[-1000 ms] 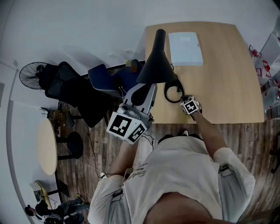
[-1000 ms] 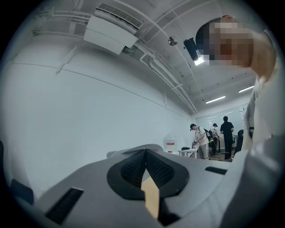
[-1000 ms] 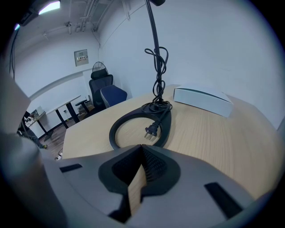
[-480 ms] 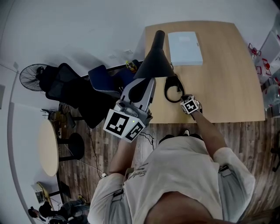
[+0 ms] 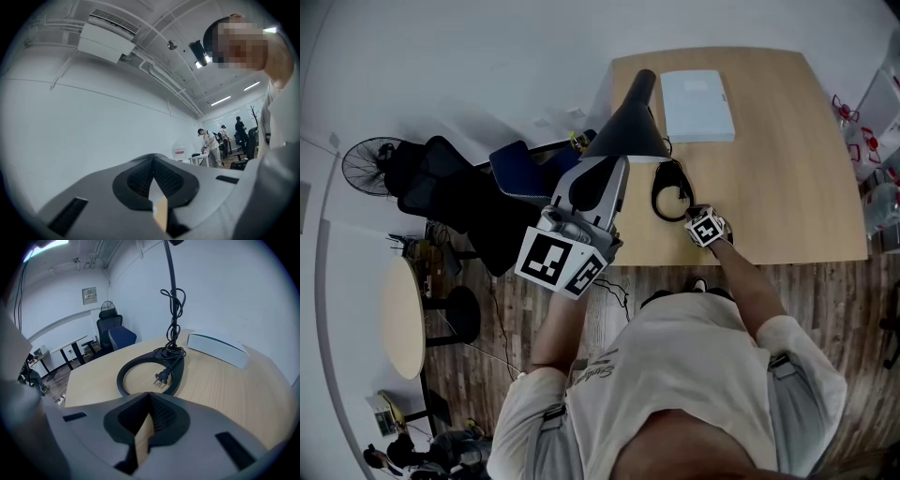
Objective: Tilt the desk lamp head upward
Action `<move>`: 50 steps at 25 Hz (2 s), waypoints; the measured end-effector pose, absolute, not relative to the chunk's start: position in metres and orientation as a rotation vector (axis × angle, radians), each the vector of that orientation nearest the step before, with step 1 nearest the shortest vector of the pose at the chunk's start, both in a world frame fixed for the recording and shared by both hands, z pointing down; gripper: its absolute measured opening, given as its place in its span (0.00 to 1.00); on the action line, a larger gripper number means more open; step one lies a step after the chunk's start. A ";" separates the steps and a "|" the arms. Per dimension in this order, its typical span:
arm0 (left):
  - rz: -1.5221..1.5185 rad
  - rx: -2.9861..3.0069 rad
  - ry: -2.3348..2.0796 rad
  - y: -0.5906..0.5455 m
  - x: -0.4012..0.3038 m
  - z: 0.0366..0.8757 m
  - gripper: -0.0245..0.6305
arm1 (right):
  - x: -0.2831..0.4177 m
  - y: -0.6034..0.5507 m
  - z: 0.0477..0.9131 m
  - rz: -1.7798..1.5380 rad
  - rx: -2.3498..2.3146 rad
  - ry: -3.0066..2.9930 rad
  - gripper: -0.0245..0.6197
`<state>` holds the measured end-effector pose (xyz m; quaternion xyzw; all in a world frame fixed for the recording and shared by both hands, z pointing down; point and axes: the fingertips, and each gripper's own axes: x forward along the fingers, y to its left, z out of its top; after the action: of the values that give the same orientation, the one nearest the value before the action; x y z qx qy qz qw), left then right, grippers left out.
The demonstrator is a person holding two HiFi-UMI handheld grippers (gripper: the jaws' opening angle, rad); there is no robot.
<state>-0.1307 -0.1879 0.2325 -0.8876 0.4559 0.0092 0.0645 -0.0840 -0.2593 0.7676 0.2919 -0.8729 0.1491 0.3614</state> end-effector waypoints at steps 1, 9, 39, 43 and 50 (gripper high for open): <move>0.021 -2.674 1.374 -0.188 -0.131 0.232 0.06 | -0.084 -0.259 0.766 0.369 0.749 -2.247 0.03; 0.035 -2.677 1.355 -0.191 -0.131 0.225 0.06 | -0.085 -0.260 0.765 0.390 0.755 -2.241 0.03; -0.013 -2.926 1.269 -0.168 -0.169 0.306 0.06 | -0.084 -0.236 0.743 0.393 0.923 -2.228 0.03; -0.043 -2.974 1.263 -0.163 -0.181 0.330 0.06 | -0.084 -0.212 0.717 0.392 0.987 -2.263 0.03; -0.075 -3.075 1.245 -0.152 -0.196 0.375 0.06 | -0.085 -0.178 0.648 0.314 1.063 -2.320 0.03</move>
<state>-0.1956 -0.1517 0.3754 -0.9231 0.3736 -0.0225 -0.0880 -0.0854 -0.1782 0.6480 0.3967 -0.8659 0.1172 0.2814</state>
